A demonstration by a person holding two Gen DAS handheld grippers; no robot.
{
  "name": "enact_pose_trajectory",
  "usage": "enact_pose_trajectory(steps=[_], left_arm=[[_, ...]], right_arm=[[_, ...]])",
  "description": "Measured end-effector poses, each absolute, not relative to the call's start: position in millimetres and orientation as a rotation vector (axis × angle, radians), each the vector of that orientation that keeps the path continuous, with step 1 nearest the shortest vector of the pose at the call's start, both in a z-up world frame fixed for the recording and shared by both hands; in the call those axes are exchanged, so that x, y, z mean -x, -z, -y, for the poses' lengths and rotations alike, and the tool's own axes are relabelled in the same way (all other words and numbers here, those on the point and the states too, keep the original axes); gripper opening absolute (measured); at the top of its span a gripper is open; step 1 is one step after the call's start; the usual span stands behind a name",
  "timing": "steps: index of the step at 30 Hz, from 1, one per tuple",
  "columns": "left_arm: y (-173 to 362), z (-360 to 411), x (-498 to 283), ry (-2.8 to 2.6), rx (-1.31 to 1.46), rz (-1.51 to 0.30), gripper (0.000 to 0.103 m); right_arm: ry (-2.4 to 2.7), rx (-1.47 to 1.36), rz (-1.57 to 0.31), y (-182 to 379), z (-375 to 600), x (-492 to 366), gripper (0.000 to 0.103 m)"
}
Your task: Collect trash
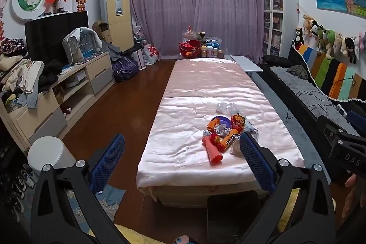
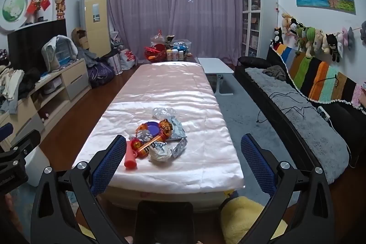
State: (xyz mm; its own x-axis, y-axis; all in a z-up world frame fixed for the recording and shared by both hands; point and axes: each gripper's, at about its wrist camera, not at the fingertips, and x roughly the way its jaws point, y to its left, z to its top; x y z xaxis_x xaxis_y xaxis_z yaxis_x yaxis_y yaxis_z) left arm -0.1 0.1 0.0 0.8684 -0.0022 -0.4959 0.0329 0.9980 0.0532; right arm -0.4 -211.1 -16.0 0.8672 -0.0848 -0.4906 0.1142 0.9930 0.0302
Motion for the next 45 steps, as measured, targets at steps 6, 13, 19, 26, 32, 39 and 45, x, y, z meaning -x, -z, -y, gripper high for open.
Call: enact_pose_trajectory(steps=[6,13,19,26,32,39,45], left_arm=[[-0.1,-0.2,0.2,0.018,-0.059,-0.517,0.095],[-0.1,-0.2,0.2,0.017,-0.060,-0.516,0.095],[-0.1,-0.2,0.2,0.018,-0.059,-0.516,0.095],[-0.1,-0.2,0.2,0.019,-0.059,-0.516,0.095],[-0.2,-0.2,0.2,0.018,-0.058,-0.516,0.095],[-0.3,-0.2,0.0,0.018,-0.057,-0.517,0.095],[-0.3,-0.2,0.2,0.018,-0.057,-0.515,0.095]], right_arm=[[0.107,-0.057,-0.507,15.4,210.7,1.5,0.100],[0.103,-0.058,-0.506,15.7,208.7,3.0,0.100],[0.104,-0.057,-0.503,11.7,209.5,3.7,0.100],[0.108,-0.050,-0.505,17.6,205.9,-0.4,0.100],[0.108,-0.050,-0.503,16.8,206.0,-0.3,0.100],[0.106,-0.051,-0.502,17.2,206.1,-0.1,0.100],[0.106,-0.049,-0.502,17.3,205.3,0.4,0.100]])
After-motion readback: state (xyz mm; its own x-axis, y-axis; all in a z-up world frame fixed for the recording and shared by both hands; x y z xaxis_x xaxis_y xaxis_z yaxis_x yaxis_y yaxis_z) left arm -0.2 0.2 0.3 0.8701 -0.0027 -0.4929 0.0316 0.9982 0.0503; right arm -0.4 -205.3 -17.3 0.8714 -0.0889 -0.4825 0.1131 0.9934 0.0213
